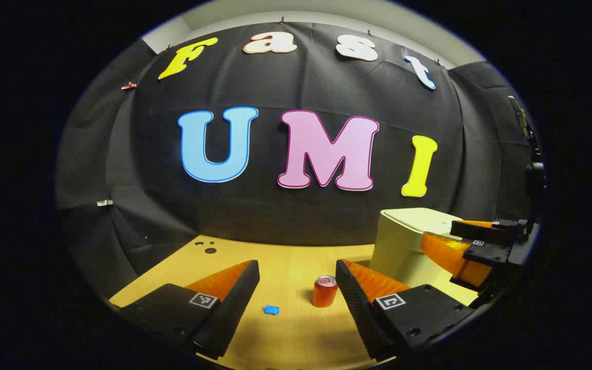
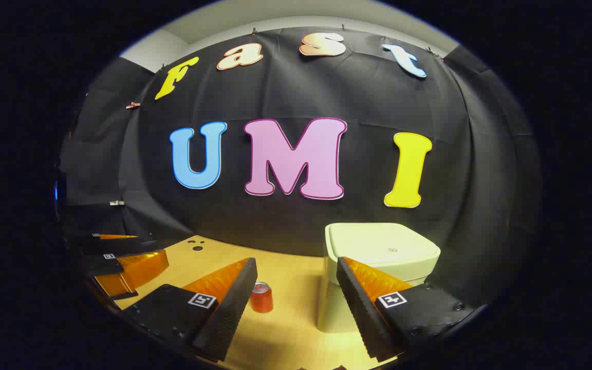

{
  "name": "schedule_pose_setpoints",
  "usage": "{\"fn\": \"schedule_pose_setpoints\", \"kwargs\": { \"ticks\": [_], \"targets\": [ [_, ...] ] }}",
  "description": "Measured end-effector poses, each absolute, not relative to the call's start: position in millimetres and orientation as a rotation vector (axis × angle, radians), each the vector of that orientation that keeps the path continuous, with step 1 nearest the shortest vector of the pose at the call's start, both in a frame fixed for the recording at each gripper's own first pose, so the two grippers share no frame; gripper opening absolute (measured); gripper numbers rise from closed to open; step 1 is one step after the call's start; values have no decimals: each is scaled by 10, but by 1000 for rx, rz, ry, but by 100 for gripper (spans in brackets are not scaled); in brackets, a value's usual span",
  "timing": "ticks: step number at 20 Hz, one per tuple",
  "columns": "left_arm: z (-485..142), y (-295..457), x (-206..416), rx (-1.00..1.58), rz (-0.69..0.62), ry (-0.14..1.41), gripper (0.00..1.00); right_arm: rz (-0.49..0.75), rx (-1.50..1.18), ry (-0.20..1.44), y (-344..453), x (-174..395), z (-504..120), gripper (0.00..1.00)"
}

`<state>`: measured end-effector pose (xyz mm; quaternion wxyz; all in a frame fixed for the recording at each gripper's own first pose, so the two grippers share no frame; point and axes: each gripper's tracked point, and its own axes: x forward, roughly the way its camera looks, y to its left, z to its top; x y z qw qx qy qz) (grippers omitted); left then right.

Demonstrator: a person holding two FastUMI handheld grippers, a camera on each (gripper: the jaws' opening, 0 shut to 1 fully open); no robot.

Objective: Press the lid of the desktop garbage bin to open it, pick up the crumpled paper on the desktop and throw it into the bin, then pick up the pop can on the desktop and drop it into the bin, and finally close the garbage bin lid.

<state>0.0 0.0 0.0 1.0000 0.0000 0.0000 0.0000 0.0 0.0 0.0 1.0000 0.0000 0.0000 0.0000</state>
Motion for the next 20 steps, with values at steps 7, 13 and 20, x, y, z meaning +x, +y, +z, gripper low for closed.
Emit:
{"fn": "schedule_pose_setpoints", "kwargs": {
  "ticks": [7, 13, 20],
  "targets": [
    [-102, -3, -14, -5, -8, 27, 96, -8, 7, 36, -43, -87, -105, 98],
    [-173, -12, -36, 3, -5, 42, 96, 1, 6, 70, -37, -104, -230, 98],
    [-247, 63, -22, -5, 19, 56, 96, 25, -7, 83, 12, -65, -285, 98]
  ]
}}
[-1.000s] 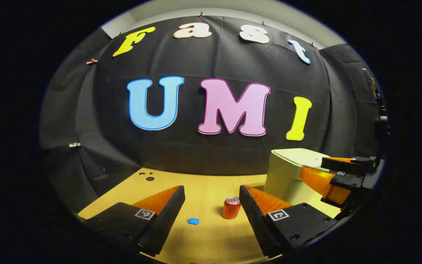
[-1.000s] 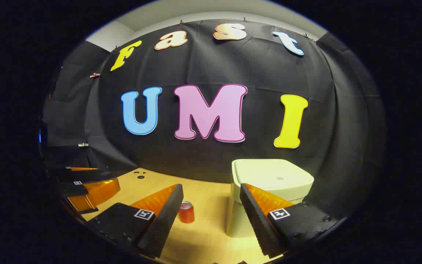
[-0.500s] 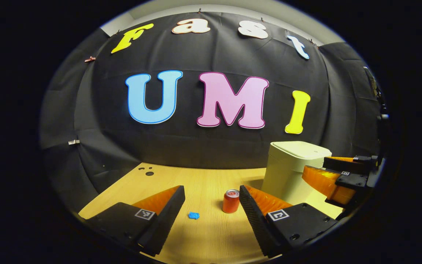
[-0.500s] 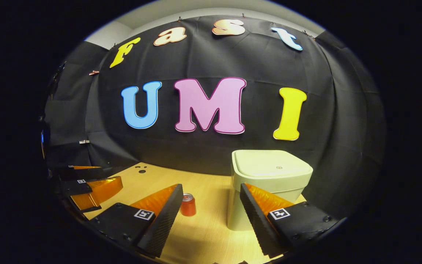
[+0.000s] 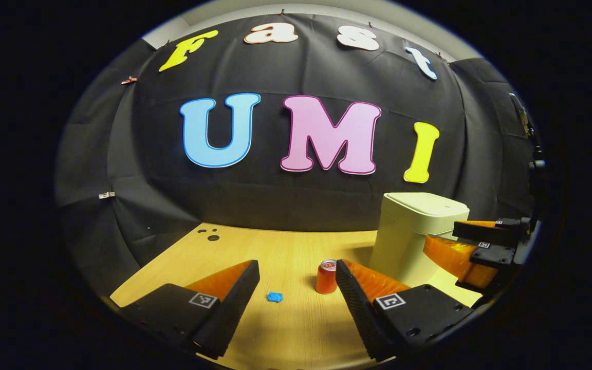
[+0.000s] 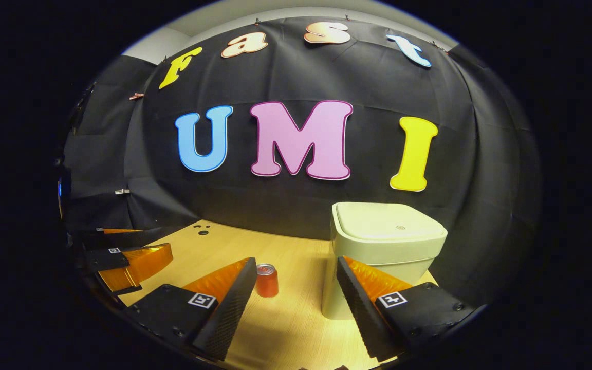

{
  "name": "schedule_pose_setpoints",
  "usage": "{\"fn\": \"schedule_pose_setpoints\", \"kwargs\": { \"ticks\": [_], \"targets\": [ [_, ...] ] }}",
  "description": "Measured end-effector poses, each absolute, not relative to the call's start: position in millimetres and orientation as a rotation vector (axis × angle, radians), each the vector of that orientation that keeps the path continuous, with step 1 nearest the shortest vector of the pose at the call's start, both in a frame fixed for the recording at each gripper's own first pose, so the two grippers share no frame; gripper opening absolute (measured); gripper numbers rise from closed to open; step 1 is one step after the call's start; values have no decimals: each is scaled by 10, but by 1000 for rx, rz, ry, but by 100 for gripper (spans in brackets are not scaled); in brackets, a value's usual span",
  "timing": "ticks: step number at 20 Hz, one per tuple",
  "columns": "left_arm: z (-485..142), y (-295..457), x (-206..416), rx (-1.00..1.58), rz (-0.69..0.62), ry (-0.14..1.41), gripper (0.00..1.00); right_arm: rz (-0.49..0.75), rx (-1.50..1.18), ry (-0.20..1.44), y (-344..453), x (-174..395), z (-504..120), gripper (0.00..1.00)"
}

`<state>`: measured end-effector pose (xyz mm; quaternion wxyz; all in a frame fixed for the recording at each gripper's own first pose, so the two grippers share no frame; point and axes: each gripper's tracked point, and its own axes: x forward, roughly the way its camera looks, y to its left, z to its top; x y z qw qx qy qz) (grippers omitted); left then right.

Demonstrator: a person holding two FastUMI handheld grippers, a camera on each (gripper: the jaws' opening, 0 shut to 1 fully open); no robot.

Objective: Press the lid of the desktop garbage bin to open it, pick up the crumpled paper on the desktop and throw it into the bin, then pick up the pop can on the desktop and drop it into the bin, and finally close the garbage bin lid.

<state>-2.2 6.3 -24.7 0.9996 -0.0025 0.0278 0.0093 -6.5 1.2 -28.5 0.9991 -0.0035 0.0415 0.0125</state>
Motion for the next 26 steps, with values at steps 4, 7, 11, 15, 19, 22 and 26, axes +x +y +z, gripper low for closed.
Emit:
{"fn": "schedule_pose_setpoints", "kwargs": {
  "ticks": [4, 7, 11, 15, 19, 22, 26],
  "targets": [
    [-252, 105, 3, -7, 28, 60, 96, 35, -8, 86, 20, -55, -289, 98],
    [-294, 82, 32, -11, 23, 65, 96, 34, -10, 86, 9, -47, -288, 98],
    [-316, 50, 65, -9, 20, 68, 96, 26, -10, 82, -41, -41, -260, 90],
    [-339, 28, 104, -10, 13, 73, 96, 34, -11, 68, -41, -2, -208, 58],
    [-351, 0, 122, -16, 5, 72, 96, 45, -25, 65, -24, 1, -204, 47],
    [-366, -18, 135, -12, 1, 77, 96, 41, -29, 77, -34, 19, -227, 29],
    [-399, -34, 165, -12, -5, 85, 96, 57, -19, 86, -14, 31, -247, 19]
  ]
}}
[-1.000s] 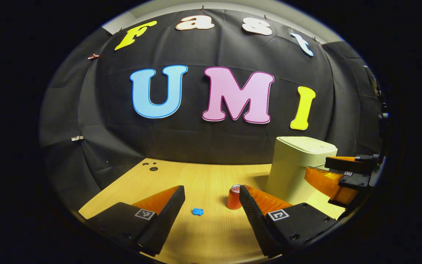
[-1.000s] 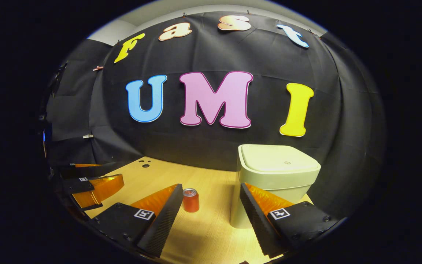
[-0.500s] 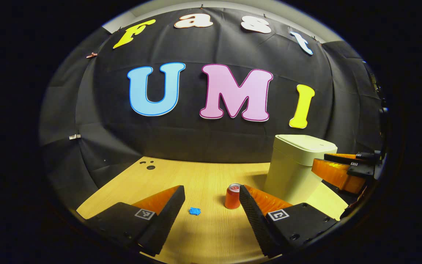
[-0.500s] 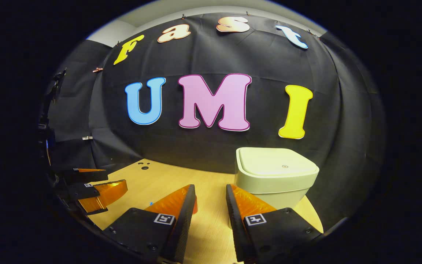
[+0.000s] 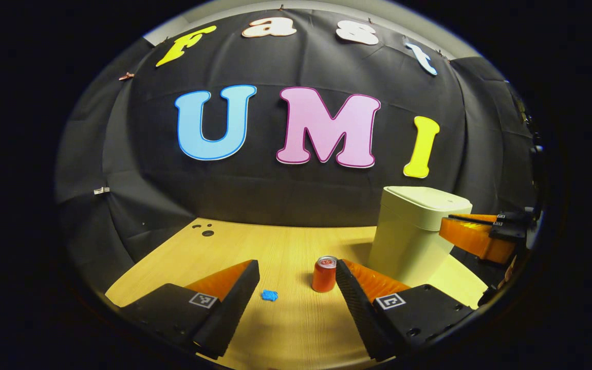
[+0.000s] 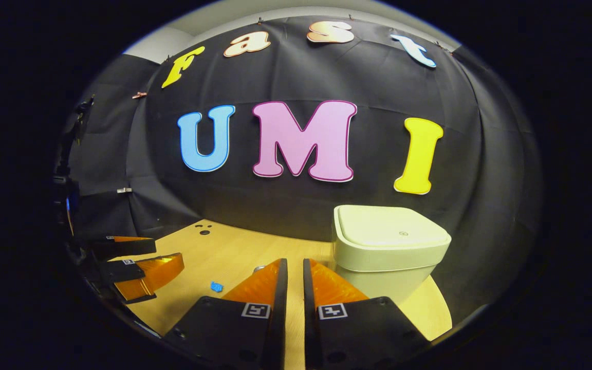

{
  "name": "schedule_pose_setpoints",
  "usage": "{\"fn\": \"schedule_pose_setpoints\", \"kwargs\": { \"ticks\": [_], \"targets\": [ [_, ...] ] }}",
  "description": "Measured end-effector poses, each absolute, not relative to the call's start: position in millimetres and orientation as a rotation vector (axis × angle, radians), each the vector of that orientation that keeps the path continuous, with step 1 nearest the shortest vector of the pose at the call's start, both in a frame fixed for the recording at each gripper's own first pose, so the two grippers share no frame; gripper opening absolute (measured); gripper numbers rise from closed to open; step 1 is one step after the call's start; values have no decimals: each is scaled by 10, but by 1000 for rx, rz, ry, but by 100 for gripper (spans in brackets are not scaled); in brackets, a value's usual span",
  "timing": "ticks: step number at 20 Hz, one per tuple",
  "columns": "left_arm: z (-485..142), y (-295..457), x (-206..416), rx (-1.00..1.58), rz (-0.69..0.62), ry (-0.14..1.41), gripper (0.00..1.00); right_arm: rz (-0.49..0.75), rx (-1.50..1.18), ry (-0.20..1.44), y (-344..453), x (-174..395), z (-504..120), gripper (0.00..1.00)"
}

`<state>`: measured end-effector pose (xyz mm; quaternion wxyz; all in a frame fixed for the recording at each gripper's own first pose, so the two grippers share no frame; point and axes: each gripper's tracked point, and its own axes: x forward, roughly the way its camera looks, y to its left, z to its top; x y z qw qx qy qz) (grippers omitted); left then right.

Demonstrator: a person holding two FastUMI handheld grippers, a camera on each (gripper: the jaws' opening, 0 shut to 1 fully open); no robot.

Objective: Press the lid of the desktop garbage bin to open it, pick up the crumpled paper on the desktop and throw it into the bin, then pick up the pop can on the desktop and drop it into the bin, and finally close the garbage bin lid.

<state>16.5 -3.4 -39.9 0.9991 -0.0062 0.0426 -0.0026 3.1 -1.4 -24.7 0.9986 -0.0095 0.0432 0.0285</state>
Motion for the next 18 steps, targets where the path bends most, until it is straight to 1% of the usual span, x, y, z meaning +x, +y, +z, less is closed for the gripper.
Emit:
{"fn": "schedule_pose_setpoints", "kwargs": {
  "ticks": [2, 5, 7, 8, 9, 10, 11, 12, 13, 15, 18],
  "targets": [
    [-393, -44, 172, -18, -9, 84, 96, 66, -19, 65, 8, 31, -198, 19],
    [-408, -60, 196, -12, -13, 86, 96, 57, -34, 43, -12, 46, -152, 11],
    [-426, -53, 213, -11, -13, 89, 96, 93, -32, 59, 62, 20, -184, 11],
    [-421, -53, 218, -10, -14, 91, 96, 113, -37, 57, 116, 25, -179, 6],
    [-432, -63, 223, -8, -15, 92, 96, 141, -42, 58, 159, 24, -174, 7],
    [-428, -63, 227, -7, -15, 93, 96, 159, -54, 60, 184, 15, -187, 6],
    [-441, -57, 233, -7, -17, 95, 96, 178, -64, 62, 228, 23, -166, 9],
    [-447, -67, 236, -8, -20, 98, 96, 197, -69, 71, 264, 39, -180, 5],
    [-454, -75, 243, -10, -23, 101, 96, 219, -62, 84, 299, 60, -202, 5],
    [-468, -76, 259, -9, -23, 107, 96, 204, -59, 85, 216, 69, -95, 5],
    [-483, -86, 274, -6, -28, 113, 96, 128, -65, 94, -86, 204, -15, 5]
  ]
}}
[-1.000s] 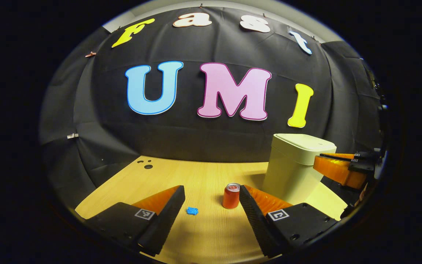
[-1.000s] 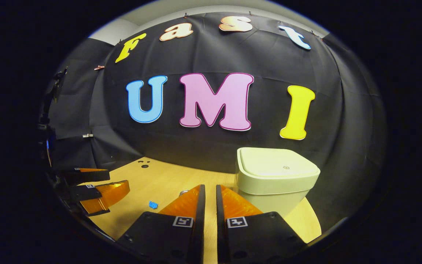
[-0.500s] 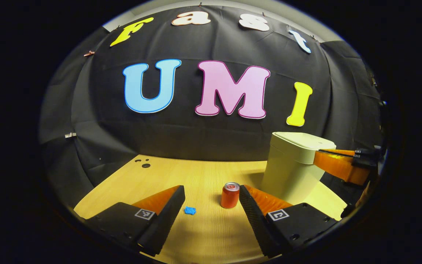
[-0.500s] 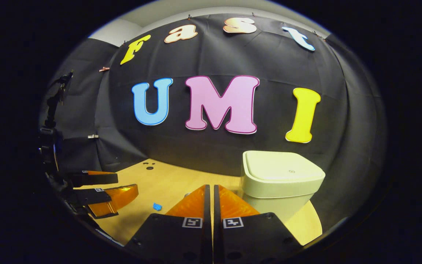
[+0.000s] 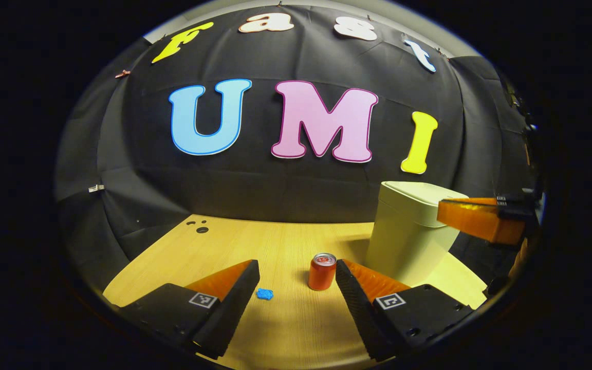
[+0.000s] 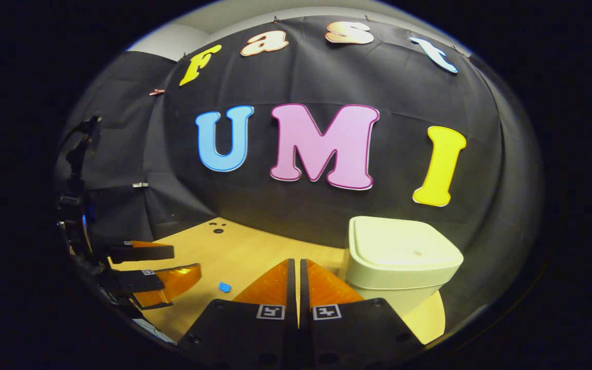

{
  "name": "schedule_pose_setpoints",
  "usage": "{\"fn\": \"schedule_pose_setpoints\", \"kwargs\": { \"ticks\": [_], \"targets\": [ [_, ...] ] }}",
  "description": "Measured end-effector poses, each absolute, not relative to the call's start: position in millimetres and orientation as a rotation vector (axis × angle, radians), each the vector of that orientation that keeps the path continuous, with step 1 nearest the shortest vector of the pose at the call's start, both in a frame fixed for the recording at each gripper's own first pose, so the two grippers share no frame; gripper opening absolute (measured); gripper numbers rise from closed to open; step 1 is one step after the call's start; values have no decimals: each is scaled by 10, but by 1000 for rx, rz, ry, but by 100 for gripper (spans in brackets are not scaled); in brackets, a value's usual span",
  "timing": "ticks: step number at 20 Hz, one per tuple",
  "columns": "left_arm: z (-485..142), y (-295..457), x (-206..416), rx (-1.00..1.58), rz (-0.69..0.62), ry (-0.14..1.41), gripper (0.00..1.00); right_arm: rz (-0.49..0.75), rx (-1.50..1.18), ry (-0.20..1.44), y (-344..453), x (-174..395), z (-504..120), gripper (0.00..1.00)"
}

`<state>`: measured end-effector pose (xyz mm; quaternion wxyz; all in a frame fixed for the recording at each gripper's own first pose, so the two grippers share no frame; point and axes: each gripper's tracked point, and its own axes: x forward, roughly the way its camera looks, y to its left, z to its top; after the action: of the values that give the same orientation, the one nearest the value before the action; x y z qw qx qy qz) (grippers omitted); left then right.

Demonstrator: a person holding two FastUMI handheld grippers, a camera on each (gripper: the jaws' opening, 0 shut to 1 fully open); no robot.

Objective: Press the lid of the desktop garbage bin to open it, pick up the crumpled paper on the desktop and throw it into the bin, then pick up the pop can on the desktop and drop it into the bin, and finally close the garbage bin lid.

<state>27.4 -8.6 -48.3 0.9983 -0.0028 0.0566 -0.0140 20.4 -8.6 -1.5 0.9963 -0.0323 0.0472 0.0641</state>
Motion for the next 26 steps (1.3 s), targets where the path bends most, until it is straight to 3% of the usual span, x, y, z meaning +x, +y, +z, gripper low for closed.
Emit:
{"fn": "schedule_pose_setpoints", "kwargs": {
  "ticks": [11, 26],
  "targets": [
    [-615, -102, 342, -5, -19, 163, 96, -95, -22, 64, -1231, 600, 278, 5],
    [-760, -169, 403, -2, 8, 202, 96, -157, 2, 157, -1656, 793, -96, 5]
  ]
}}
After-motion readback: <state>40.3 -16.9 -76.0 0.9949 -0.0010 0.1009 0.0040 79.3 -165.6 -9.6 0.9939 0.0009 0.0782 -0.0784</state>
